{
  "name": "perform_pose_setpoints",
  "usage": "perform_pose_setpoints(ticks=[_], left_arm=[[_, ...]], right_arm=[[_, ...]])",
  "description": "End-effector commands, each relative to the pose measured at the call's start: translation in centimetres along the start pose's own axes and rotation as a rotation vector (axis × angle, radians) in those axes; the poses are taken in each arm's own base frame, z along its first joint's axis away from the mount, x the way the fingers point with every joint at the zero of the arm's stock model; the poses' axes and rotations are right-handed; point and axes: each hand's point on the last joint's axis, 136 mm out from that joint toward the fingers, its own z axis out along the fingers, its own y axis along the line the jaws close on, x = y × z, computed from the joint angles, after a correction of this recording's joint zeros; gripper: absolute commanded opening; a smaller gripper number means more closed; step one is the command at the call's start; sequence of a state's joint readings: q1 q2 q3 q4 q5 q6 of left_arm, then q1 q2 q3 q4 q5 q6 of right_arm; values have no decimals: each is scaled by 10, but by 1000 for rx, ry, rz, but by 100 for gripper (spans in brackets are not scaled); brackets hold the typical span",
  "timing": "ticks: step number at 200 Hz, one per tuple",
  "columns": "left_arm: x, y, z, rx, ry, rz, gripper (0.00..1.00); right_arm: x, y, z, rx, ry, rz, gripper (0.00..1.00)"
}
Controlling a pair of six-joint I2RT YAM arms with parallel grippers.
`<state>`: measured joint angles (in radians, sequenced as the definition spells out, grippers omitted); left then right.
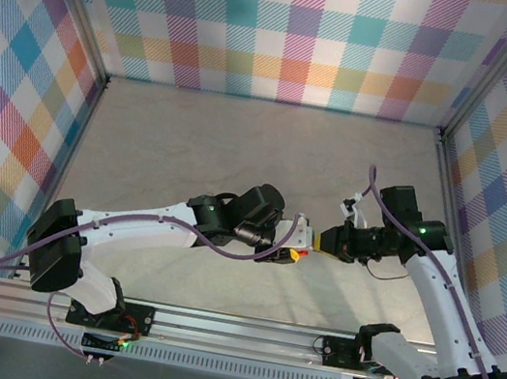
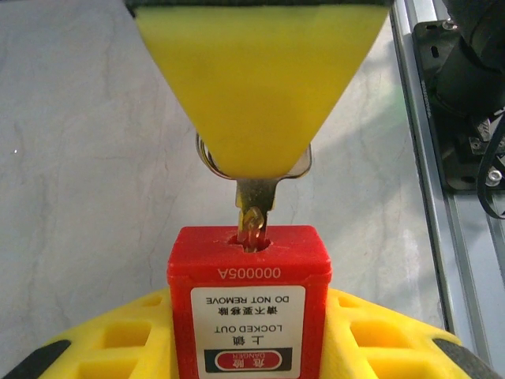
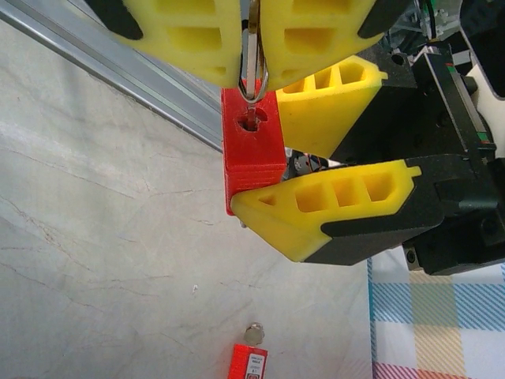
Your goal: Unlock with the key
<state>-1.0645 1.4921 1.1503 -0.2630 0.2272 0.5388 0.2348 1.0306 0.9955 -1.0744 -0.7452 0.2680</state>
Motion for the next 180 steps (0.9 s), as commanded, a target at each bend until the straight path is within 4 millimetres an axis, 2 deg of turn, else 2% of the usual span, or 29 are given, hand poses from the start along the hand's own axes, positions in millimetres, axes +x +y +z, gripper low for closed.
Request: perform_pose_setpoints(ticks=[1,98,161,180], left_arm=[[-29,9,-9,-20,-78,19,0],[-76,5,-18,47,-236,11,0],[-93,6,-23,38,-293,23,0],[-98,7,-26,59,-322,3,0]], right_arm=[[5,2,2,-41,22,25,0],[14,4,24,-129,65,-24,0],[19,4,39,-166,95,-60,0],[22,9,41,-186,87,-109,0]])
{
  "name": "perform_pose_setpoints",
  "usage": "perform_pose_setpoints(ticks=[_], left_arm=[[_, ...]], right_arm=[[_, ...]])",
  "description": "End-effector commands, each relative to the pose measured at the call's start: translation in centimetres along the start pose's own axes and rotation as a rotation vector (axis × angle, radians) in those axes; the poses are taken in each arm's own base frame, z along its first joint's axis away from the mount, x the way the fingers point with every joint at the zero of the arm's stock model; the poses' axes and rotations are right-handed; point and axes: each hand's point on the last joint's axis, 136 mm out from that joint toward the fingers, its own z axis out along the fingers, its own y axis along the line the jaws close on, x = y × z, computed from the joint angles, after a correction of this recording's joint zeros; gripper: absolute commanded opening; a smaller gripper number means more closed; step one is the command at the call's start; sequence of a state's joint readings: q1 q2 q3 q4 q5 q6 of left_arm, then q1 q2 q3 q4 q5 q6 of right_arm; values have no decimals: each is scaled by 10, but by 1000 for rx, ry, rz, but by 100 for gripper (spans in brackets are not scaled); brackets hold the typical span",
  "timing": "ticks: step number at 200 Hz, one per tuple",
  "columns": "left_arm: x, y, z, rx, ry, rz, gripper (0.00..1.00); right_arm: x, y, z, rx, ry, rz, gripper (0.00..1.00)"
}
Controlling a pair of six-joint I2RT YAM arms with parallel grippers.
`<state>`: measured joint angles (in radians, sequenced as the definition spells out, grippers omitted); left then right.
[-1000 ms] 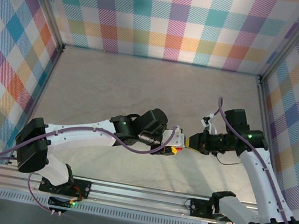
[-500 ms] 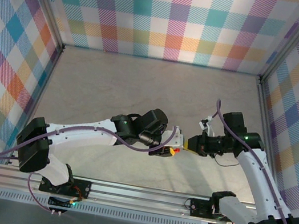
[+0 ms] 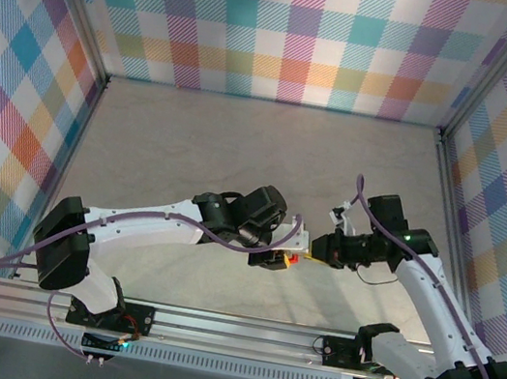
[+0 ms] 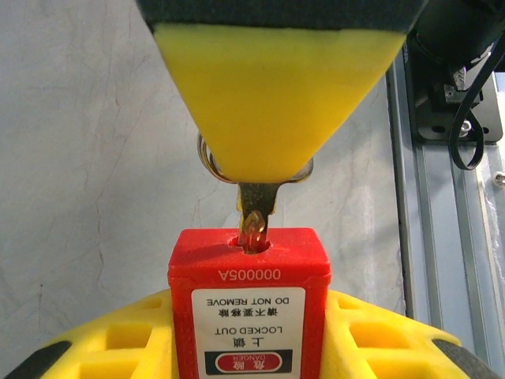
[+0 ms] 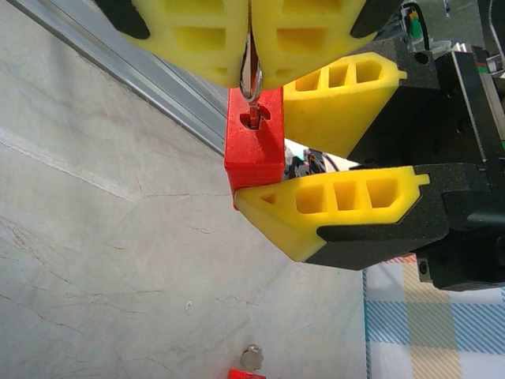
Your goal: Unlock with the key
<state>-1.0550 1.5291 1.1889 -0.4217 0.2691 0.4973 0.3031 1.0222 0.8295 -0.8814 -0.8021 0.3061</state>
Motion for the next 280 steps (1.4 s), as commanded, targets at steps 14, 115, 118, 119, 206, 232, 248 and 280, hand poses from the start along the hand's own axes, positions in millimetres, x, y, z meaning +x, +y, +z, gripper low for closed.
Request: perform_pose_setpoints(ticks=[14,115,118,119,206,232,248,280], left_arm=[[-123,7,-49,16,-464,83,0],[-123,21,-47,-254,-460,181,0],[-123,20,-47,-254,-461,186,0],[-124,20,-48,-255,-463,188,0],[-141,1,-74,85,-628,57,0],[-143,-3,-66,81,-609,86,0],[-141,0,-63,54,-603,95,0],[-112,8,-42,-25,-520,119,0]], right_arm=[[11,21,10,-107,15,-133,0],[5,10,27,-69,34,134,0],[5,9,28,-64,33,138,0],[5,8,28,-62,33,139,0],[27,2,50,-35,104,-135,0],[27,-9,61,2,125,-91,0],[31,-18,67,17,172,-26,0],[24,-21,68,-8,142,4,0]])
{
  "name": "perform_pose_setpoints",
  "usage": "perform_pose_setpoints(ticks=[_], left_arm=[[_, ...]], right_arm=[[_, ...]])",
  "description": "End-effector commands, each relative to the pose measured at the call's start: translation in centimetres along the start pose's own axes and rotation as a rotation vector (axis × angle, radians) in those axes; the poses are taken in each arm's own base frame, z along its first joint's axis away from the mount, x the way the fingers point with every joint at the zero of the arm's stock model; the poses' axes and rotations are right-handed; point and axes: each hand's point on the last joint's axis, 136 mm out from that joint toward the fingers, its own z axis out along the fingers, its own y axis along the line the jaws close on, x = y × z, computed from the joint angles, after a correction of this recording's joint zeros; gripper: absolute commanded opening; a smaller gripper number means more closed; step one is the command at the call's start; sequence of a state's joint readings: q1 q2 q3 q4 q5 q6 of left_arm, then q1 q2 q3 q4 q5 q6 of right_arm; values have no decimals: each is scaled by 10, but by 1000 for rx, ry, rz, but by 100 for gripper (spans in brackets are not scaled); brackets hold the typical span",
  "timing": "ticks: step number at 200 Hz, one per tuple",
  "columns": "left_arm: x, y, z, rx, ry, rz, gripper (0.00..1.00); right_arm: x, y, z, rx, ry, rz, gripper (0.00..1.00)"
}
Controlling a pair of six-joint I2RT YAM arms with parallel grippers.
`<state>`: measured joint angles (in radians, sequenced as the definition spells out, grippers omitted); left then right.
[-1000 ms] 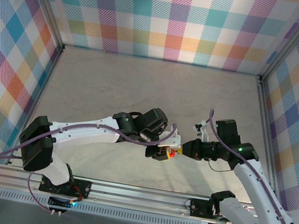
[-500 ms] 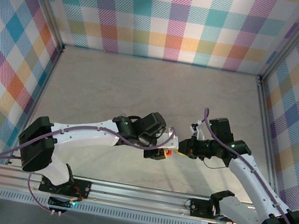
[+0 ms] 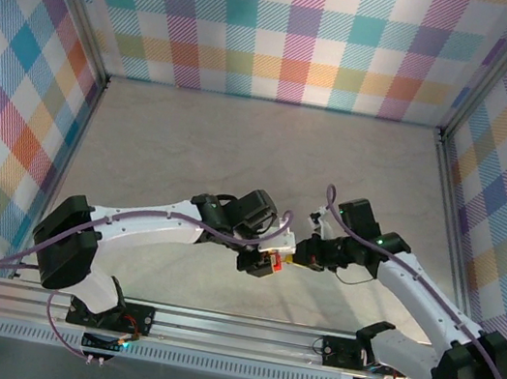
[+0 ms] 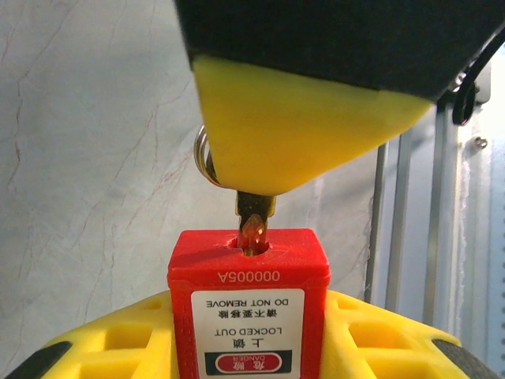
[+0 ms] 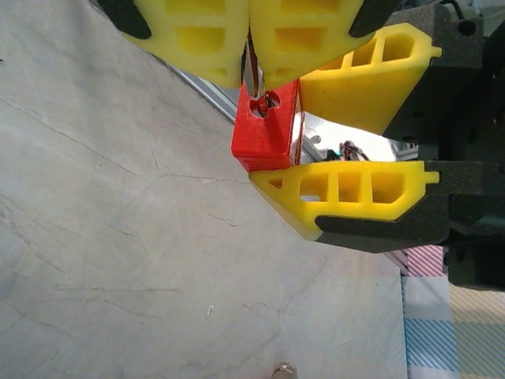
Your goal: Unlock with the key
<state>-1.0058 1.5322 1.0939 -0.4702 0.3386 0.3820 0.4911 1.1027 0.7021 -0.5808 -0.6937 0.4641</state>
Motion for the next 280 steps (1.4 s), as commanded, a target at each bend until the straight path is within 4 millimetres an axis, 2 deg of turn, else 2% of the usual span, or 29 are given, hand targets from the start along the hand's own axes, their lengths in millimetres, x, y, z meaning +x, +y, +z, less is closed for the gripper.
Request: perform_pose_setpoints(ticks=[1,39,82,121,142,156,171,199,229,280], left_arm=[[-156,-19,-68,-58,-625,331,0],[-126,-6,-44,-123,-561,321,0],[-123,-6,-31,-91,-551,297,0],[-135,-7,-41,-100,-586,296,0],[-134,6,-41,-175,-550,283,0],[-128,12,-38,-252,-520,315,0],[-120,17,-29,-326,-459,363,0],[-106,25,-15,-385,-387,394,0],[-94,32,-9,-467,-318,447,0],[-81,41,0,-598,-257,512,0]], right_arm=[[20,-1,15,-60,91,23,0],[16,-1,16,-74,72,-9,0],[22,-10,22,-64,100,14,0],[24,-13,21,-53,93,25,0],[14,-12,16,-64,67,127,0],[4,-17,13,-61,27,276,0],[-7,-7,13,-143,9,406,0],[-18,2,4,-151,-11,533,0],[-16,-1,3,-198,-7,668,0],[-19,0,0,-239,-14,751,0]])
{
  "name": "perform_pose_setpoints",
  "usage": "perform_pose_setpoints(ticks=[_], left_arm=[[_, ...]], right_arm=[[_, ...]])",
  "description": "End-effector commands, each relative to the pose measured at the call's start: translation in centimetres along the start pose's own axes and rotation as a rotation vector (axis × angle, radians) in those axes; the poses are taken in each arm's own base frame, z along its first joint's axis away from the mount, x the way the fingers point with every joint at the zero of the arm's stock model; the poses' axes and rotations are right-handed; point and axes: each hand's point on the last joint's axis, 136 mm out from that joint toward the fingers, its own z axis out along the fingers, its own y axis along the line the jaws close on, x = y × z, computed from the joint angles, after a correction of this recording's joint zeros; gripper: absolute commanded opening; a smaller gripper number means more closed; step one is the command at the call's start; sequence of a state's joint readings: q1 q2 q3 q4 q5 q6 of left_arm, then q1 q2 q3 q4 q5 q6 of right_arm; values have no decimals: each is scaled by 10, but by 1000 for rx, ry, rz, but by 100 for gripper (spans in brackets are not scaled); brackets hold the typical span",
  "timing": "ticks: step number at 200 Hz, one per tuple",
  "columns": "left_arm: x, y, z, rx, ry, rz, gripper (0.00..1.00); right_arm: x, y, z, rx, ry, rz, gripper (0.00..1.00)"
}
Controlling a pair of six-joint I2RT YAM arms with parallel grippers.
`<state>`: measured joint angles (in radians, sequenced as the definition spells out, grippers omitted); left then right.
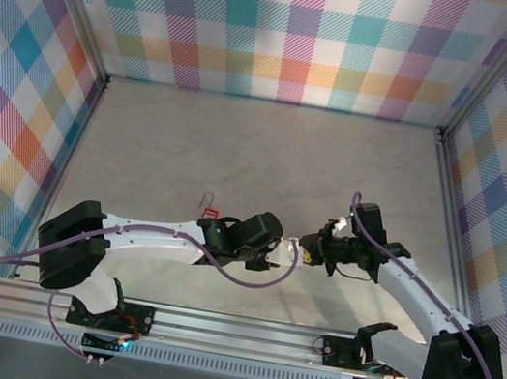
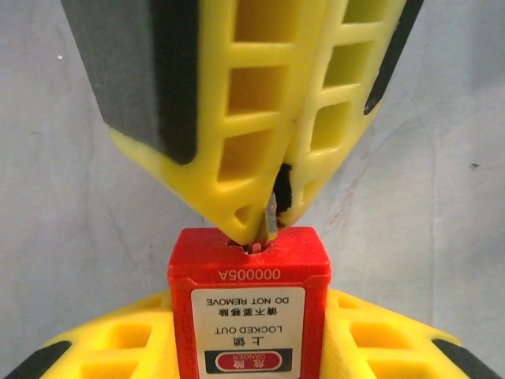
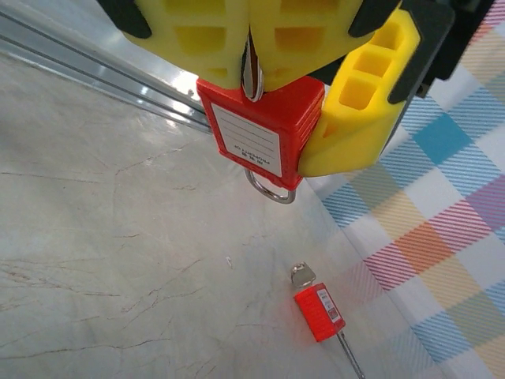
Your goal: Unlock with the key
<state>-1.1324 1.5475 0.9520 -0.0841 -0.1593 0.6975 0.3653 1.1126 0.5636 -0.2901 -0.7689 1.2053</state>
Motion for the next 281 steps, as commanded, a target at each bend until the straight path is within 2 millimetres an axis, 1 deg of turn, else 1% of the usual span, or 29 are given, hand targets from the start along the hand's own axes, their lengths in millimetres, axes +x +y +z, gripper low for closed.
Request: perform_pose_setpoints(ticks=[1,31,42,57,69,81,84,92,114,131,143,161,184,194,200,208,219,229,242,254,268,281], left_arm=[[-58,30,-10,-173,-201,39,0],[-57,27,-13,-156,-206,22,0],[-58,25,-16,-133,-215,7,0],[-57,22,-19,-90,-218,-15,0],[-54,19,-21,-59,-214,-30,0],[-52,17,-23,-21,-208,-50,0],[-51,16,-23,-12,-205,-54,0],[-50,15,-24,5,-200,-66,0],[-44,12,-25,38,-184,-87,0],[-41,12,-26,51,-180,-104,0],[-39,14,-28,70,-183,-128,0],[-39,16,-37,133,-200,-173,0],[-37,15,-49,223,-196,-202,0],[-38,17,-54,245,-199,-206,0],[-33,13,-57,279,-176,-211,0],[-32,15,-60,291,-170,-217,0],[-32,18,-64,293,-172,-218,0],[-32,22,-67,284,-175,-219,0],[-32,24,-68,293,-180,-227,0],[-28,22,-66,316,-155,-224,0],[-21,17,-61,349,-109,-216,0],[-15,12,-56,377,-72,-210,0]], right_arm=[[23,9,1,-58,117,58,0],[23,6,-5,-43,97,52,0],[23,2,-10,-7,75,25,13],[24,1,-20,22,49,-27,28],[23,3,-28,21,30,-60,49],[19,1,-38,40,-10,-90,62],[20,-1,-40,47,-13,-92,65],[20,2,-46,43,-24,-111,70],[19,8,-58,29,-55,-156,77],[14,8,-66,44,-83,-188,79],[9,2,-71,81,-106,-216,80],[1,0,-76,106,-146,-322,80],[-5,11,-80,77,-212,-548,80],[-2,17,-81,53,-225,-649,80],[-1,18,-82,46,-235,-710,80],[-2,21,-84,31,-271,-766,80],[2,31,-85,-40,-305,-856,81],[2,41,-90,-78,-368,-923,82],[1,52,-97,-101,-445,-963,86],[-3,56,-101,-90,-473,-970,88],[-4,52,-98,-60,-436,-945,88],[-7,44,-95,-3,-398,-903,88]])
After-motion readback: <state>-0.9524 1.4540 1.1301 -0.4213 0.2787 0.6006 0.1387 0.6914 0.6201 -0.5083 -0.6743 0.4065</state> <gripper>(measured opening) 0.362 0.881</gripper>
